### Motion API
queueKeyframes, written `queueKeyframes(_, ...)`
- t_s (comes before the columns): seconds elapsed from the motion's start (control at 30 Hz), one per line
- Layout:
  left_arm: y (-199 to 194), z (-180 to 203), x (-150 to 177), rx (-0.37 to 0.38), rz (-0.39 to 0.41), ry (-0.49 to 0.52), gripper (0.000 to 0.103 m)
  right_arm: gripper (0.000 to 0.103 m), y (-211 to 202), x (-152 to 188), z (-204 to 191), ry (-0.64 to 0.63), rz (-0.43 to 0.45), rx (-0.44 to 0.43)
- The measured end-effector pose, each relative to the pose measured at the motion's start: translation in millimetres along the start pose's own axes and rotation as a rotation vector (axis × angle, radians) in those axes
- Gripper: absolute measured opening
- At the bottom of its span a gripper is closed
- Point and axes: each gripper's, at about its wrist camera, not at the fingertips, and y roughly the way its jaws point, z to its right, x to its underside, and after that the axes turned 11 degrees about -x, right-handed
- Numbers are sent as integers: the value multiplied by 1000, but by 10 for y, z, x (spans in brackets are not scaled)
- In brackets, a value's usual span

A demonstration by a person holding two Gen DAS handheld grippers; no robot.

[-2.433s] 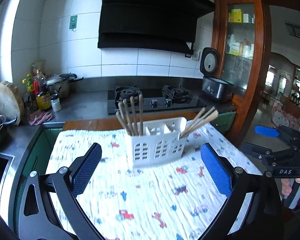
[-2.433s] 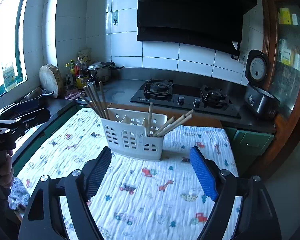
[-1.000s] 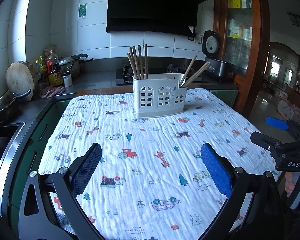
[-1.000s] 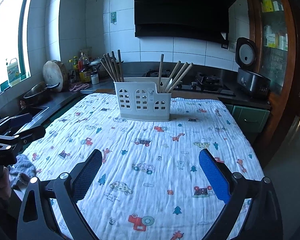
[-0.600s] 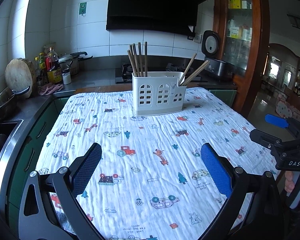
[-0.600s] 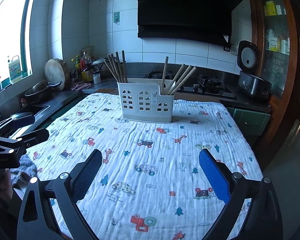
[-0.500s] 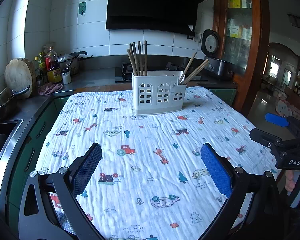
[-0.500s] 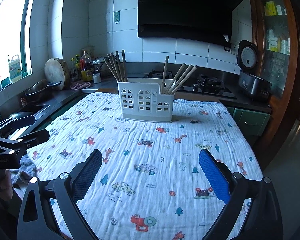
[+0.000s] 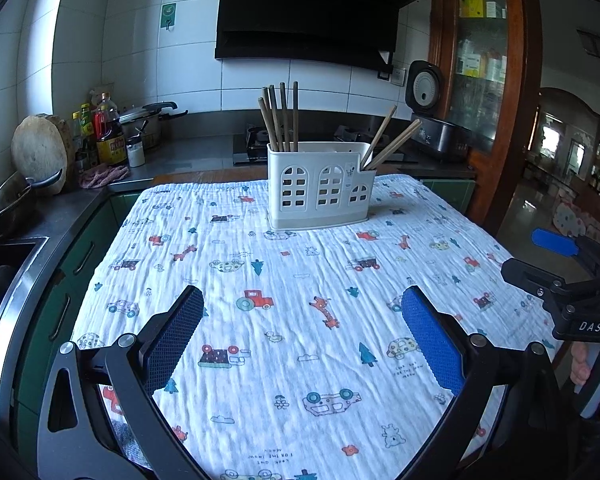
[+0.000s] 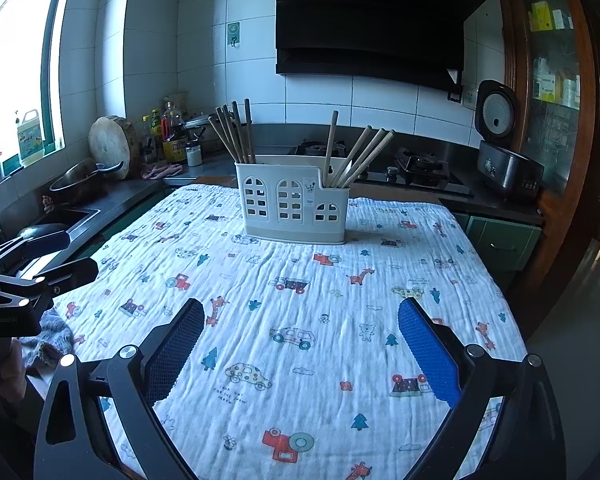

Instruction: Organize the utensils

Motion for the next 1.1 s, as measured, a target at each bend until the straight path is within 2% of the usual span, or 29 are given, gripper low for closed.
queueKeyframes(1.1, -4, 37, 37, 0, -4, 9, 98, 94, 12, 10, -58, -2, -9, -8)
